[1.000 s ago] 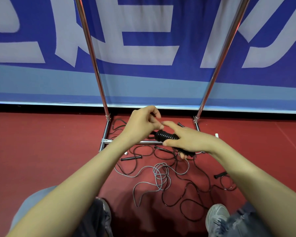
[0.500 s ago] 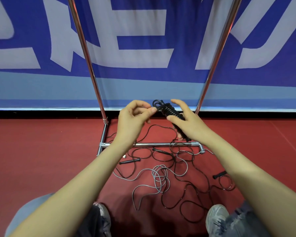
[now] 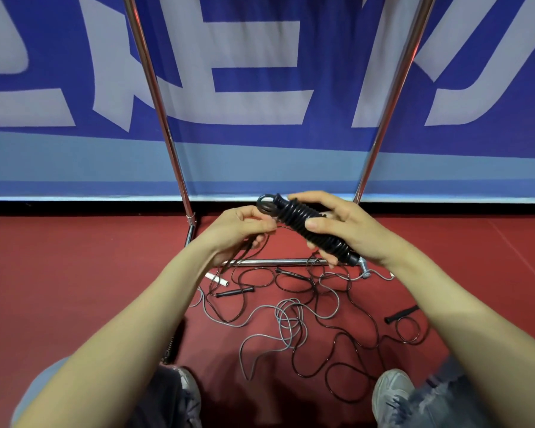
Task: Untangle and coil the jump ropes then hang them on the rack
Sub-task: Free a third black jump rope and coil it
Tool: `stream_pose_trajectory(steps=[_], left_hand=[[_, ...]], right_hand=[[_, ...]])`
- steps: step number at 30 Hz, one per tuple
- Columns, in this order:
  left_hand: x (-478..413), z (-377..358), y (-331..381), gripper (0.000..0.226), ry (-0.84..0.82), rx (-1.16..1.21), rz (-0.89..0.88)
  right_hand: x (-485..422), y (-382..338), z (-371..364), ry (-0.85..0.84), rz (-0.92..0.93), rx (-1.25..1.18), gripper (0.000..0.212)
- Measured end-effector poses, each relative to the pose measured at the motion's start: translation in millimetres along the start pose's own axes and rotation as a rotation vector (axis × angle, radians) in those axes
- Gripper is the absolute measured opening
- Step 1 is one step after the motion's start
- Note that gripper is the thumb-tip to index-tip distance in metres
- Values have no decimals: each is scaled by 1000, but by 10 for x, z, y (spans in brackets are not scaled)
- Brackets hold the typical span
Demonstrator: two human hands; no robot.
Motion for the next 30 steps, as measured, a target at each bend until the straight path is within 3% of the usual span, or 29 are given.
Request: stream_pose_trajectory(steps=[4,9,14,19,21,24,30], left_hand=[[-33,66,60,23,-16,-201,-49],[-25,-24,70,21,-24,-648,-85],[-25,-102,98,19,166,-750,-161],[2,-313,66,24,183,-872,-335],[-21,-324,44,23,265,-697,-348],[-26,-271,32,27,337,-230,-332],[-7,-201,53,23,449,73,-347]], right_hand=[[17,2,-14,-153,-115,71,42],[19,141,-118,-295,-383,329,32],[-44,158,-113,-175,-398,607,30],[-67,239,-84,-54,-401,794,30],[-93,247,-10,66,-371,842,36],[-98,190,83,214,-289,798,58],[-126,81,-11,382,-64,892,51]])
Point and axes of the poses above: each hand's wrist, its own x-axis away from the middle knuckle, its own z-axis out of the back of the hand, y = z × x, the point moved 3 cm from there along -x, towards the middle knuckle
